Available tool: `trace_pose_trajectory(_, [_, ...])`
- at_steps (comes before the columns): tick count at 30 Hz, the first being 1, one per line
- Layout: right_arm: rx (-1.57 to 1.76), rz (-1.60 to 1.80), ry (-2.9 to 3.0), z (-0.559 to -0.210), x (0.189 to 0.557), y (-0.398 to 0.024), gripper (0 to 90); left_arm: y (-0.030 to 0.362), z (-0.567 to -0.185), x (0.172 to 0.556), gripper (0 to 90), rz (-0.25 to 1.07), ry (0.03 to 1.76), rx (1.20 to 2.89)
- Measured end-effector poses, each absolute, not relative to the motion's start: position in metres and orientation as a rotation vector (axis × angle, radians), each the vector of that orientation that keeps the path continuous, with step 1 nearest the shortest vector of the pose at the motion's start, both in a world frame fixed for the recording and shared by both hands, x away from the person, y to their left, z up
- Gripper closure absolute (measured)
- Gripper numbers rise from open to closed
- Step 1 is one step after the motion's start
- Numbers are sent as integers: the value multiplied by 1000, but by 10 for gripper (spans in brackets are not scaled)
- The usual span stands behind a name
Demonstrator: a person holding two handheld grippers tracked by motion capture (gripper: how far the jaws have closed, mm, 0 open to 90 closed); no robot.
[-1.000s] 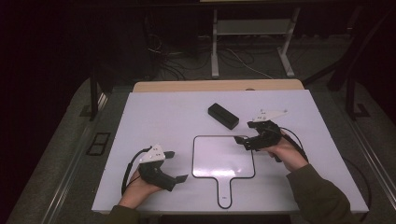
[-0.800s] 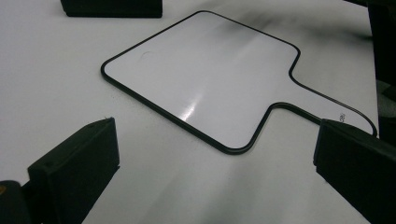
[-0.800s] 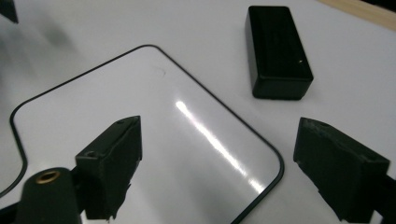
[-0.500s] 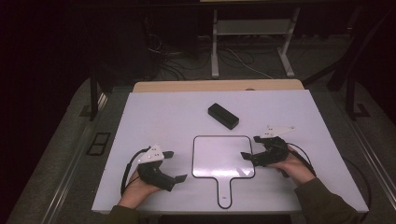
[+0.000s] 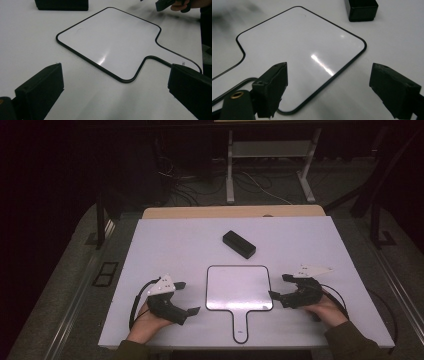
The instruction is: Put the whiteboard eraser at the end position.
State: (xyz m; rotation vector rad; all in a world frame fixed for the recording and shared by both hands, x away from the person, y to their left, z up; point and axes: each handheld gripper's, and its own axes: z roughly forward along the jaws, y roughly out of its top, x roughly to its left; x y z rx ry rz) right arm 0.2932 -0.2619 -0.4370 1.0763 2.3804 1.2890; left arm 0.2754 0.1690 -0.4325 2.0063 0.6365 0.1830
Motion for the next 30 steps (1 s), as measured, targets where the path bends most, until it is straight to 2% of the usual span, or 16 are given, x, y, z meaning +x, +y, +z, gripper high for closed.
trace_pose_trajectory(12, [1060,1300,2374,-441,268,-280,139,169,-433,275,0,183,639,2012])
trace_pose_trajectory(30, [1082,1303,2349,-444,257,-298,139,169,-434,275,0,187,648,2007])
